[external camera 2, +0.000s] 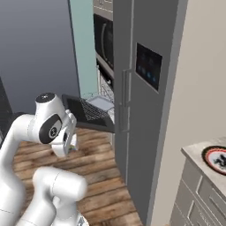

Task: Take the baked cake out of the oven and place it on the plate for cooling. Then close the oven door.

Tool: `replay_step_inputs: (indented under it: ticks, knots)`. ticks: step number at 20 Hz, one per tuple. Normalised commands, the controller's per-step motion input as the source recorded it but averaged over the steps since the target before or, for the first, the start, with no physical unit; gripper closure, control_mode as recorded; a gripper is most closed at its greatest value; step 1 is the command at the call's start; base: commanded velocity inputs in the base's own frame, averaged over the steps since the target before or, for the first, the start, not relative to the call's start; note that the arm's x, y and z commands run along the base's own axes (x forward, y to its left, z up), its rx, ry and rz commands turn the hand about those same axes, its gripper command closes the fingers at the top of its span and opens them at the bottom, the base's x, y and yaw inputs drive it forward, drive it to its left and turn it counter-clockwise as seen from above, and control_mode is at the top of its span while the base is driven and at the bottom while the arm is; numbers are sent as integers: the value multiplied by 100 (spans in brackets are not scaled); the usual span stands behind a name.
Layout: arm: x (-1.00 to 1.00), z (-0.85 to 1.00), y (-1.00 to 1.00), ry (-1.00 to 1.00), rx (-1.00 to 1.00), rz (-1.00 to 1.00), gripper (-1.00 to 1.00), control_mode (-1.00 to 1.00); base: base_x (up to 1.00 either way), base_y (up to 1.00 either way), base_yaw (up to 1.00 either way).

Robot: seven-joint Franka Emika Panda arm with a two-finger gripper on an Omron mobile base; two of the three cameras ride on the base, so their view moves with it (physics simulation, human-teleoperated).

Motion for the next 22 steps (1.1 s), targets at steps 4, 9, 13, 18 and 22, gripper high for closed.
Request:
replay_step_inputs:
  ticks: [4, 9, 13, 18, 22]
  knots:
    - [0, 0, 0, 0, 0, 0, 100, 100, -46, -45, -32]
    - [0, 0, 0, 0, 0, 0, 100, 100, -39, -67, -57]
    - [0, 0, 0, 0, 0, 0, 100, 100, -4, -72, -60]
    - [0, 0, 0, 0, 0, 0, 100, 100, 4, -58, -26]
    - [0, 0, 0, 0, 0, 0, 100, 100, 58, -22, 0]
